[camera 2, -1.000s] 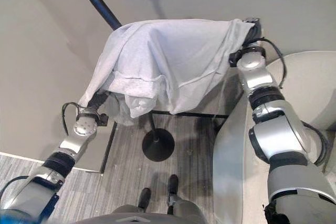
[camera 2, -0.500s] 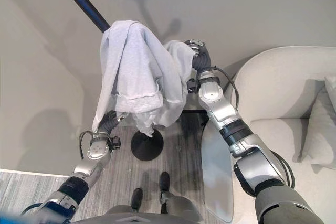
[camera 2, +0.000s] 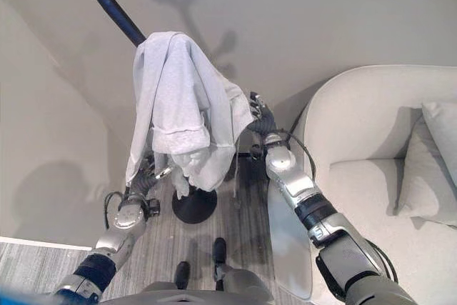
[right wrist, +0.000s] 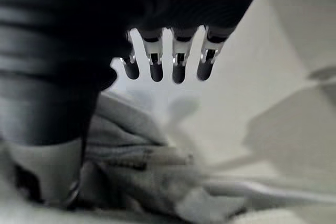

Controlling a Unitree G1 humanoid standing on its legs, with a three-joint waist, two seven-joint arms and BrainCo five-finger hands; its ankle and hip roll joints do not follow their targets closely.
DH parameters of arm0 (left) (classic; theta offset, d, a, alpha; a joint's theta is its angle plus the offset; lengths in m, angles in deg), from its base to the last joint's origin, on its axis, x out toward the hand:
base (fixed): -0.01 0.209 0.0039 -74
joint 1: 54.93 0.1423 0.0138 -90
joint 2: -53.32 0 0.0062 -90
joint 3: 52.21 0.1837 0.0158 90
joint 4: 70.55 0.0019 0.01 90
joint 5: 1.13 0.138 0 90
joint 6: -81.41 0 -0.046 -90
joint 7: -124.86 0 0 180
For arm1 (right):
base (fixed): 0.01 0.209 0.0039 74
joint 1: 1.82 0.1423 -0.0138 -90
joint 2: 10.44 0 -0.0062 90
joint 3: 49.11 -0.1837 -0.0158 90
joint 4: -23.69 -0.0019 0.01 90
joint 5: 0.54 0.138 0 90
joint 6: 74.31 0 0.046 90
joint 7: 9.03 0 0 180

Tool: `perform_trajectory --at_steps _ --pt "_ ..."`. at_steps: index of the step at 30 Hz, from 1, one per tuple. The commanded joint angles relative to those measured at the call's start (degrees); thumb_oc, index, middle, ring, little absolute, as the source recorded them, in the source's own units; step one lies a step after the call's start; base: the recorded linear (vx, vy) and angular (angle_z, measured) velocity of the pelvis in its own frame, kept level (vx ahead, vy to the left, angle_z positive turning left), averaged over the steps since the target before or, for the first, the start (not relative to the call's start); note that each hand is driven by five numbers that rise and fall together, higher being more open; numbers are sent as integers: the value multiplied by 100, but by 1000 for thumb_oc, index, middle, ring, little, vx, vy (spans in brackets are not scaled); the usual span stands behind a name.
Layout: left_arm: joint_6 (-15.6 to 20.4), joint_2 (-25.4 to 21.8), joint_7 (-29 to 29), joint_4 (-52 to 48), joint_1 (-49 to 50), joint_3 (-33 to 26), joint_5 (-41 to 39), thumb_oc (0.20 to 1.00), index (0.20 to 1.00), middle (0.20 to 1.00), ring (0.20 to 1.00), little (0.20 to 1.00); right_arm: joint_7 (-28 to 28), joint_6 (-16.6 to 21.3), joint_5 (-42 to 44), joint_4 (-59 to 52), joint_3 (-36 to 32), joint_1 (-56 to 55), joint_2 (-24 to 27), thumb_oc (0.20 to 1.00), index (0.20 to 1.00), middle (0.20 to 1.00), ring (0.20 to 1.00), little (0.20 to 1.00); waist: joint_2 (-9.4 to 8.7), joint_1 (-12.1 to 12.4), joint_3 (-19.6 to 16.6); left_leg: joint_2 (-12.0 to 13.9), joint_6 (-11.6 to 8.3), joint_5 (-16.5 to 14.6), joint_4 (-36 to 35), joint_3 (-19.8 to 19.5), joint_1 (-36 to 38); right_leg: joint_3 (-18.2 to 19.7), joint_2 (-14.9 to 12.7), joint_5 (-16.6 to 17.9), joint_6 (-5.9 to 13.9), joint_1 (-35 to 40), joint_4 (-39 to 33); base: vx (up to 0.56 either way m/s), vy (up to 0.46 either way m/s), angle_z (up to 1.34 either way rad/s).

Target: Hang the clothes on the sofa on the clothes rack.

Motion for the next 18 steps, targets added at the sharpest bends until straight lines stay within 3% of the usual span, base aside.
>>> perform_trajectory --at_steps 1,5,6,8,9,10,11,12,15,18 --pt "107 -169 -182 106 19 -71 -56 1000 1000 1000 1000 1000 215 105 -493 86 -150 141 -117 1000 1000 1000 1000 1000 -190 40 -507 55 50 -365 26 340 122 460 -404 -782 596 596 63 5 30 -5" --pt "79 -100 -277 665 168 -498 -217 1000 1000 1000 1000 1000 293 -37 -794 6 -428 -369 -80 1000 1000 1000 1000 1000 -178 19 -603 43 72 -402 26 362 190 488 -401 -786 610 637 63 5 27 -10" --pt "148 -167 -161 1108 251 -809 -345 1000 1000 1000 1000 1000 280 -47 -1100 -127 -686 -759 44 1000 1000 1000 1000 1000 -188 -3 -637 41 86 -418 26 354 224 517 -394 -797 621 659 63 9 23 -10" --pt "236 -395 1 1918 325 -1092 162 1000 1000 1000 1000 1000 254 129 -1191 -346 -1181 -1456 178 1000 1000 1000 1000 1000 -224 -45 -671 46 92 -451 26 388 273 568 -386 -807 639 681 63 21 22 0" --pt "220 -415 26 2649 367 -1466 -48 1000 1000 1000 1000 1000 320 240 -1208 -279 -1622 -1984 224 1000 1000 1000 1000 1000 -222 -106 -682 44 97 -461 26 425 300 605 -381 -793 656 682 63 18 29 -10" --pt "221 -360 85 3043 495 -1774 -301 1000 1000 1000 1000 1000 543 305 -1049 62 -2092 -2303 56 1000 1000 1000 1000 1000 -209 -158 -689 39 105 -470 26 448 312 633 -383 -783 669 679 63 10 26 -17" --pt "225 -364 89 3050 494 -1770 -304 1000 1000 1000 1000 1000 543 307 -1048 61 -2094 -2307 54 1000 1000 1000 1000 1000 -210 -154 -690 40 105 -474 26 449 315 635 -382 -785 668 681 63 24 31 -30" --pt "197 -335 60 3558 570 -2173 -476 1000 1000 1000 1000 1000 900 390 -768 625 -2674 -2603 -230 1000 1000 1000 1000 1000 -175 -184 -725 30 118 -497 26 442 332 644 -377 -802 677 687 63 25 17 -37" --pt "166 -231 66 3846 747 -2447 -659 1000 1000 1000 1000 1000 1279 412 -739 986 -3144 -2904 -434 1000 1000 1000 1000 1000 -140 -193 -753 19 129 -536 26 419 363 640 -376 -831 684 718 63 39 17 -11" --pt "140 -124 39 4153 909 -2698 -928 1000 1000 1000 1000 1000 1469 549 228 1967 -3634 -2982 -775 1000 1000 1000 1000 1000 -133 -174 -804 11 129 -561 26 384 382 629 -376 -851 684 737 63 16 13 2"
